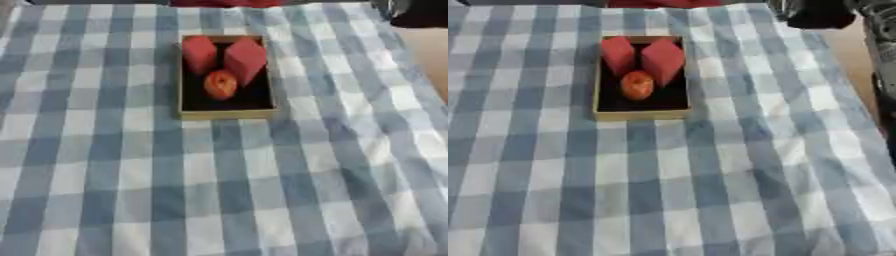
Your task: Pick up objects on the table and place them in the box.
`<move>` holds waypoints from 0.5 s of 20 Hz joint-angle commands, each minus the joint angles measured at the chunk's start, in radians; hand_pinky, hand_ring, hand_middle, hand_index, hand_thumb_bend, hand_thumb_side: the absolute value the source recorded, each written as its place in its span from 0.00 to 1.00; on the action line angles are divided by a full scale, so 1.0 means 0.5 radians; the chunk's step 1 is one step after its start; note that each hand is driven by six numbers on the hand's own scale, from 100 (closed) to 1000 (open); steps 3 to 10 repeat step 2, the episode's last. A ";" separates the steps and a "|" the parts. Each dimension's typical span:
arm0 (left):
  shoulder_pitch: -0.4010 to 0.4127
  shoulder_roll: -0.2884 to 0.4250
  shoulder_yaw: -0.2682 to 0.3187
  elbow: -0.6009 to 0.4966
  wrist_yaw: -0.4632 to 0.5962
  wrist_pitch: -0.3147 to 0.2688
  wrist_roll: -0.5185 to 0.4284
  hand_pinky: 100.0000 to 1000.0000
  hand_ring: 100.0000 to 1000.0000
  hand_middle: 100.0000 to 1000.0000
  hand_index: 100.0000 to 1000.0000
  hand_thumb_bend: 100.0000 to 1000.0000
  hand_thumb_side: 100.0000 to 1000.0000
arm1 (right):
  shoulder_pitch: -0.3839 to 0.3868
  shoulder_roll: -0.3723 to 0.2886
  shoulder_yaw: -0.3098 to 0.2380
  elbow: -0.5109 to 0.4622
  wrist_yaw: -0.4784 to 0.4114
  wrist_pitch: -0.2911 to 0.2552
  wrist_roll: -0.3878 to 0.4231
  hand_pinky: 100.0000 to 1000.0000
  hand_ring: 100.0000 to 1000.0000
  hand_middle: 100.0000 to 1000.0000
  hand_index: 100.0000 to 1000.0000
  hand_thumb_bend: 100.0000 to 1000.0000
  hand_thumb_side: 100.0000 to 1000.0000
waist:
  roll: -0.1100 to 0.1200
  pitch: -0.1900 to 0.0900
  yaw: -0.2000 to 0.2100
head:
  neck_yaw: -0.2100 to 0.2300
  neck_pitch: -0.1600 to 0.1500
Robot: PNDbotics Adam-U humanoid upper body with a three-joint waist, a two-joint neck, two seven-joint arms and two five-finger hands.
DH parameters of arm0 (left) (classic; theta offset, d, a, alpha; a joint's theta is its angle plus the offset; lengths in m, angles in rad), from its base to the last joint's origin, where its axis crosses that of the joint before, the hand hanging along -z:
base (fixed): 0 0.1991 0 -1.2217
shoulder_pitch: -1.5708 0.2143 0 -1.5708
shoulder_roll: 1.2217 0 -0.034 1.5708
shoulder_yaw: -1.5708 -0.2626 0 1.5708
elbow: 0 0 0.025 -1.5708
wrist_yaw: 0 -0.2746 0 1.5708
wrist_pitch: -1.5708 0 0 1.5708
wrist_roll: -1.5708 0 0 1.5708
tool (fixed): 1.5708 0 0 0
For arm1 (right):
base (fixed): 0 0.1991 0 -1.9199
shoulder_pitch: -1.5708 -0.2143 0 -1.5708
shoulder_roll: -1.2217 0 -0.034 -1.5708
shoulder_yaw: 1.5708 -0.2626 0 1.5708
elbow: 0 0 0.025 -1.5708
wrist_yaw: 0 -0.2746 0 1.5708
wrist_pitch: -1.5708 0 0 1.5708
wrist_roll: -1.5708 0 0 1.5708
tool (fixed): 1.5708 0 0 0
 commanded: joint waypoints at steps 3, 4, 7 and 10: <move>-0.045 0.019 0.027 -0.029 0.011 -0.036 0.035 0.71 0.79 0.63 0.61 0.00 0.53 | 0.031 -0.053 -0.014 -0.254 -0.148 0.132 -0.118 0.54 0.78 0.79 0.86 0.00 0.48 | 0.002 -0.050 -0.011 | 0.002 -0.005; -0.045 0.019 0.027 -0.029 0.011 -0.036 0.035 0.71 0.79 0.63 0.61 0.00 0.53 | 0.031 -0.053 -0.014 -0.254 -0.148 0.132 -0.118 0.54 0.78 0.79 0.86 0.00 0.48 | 0.002 -0.050 -0.011 | 0.002 -0.005; -0.045 0.019 0.027 -0.029 0.011 -0.036 0.035 0.71 0.79 0.63 0.61 0.00 0.53 | 0.031 -0.053 -0.014 -0.254 -0.148 0.132 -0.118 0.54 0.78 0.79 0.86 0.00 0.48 | 0.002 -0.050 -0.011 | 0.002 -0.005; -0.045 0.019 0.027 -0.029 0.011 -0.036 0.035 0.71 0.79 0.63 0.61 0.00 0.53 | 0.031 -0.053 -0.014 -0.254 -0.148 0.132 -0.118 0.54 0.78 0.79 0.86 0.00 0.48 | 0.002 -0.050 -0.011 | 0.002 -0.005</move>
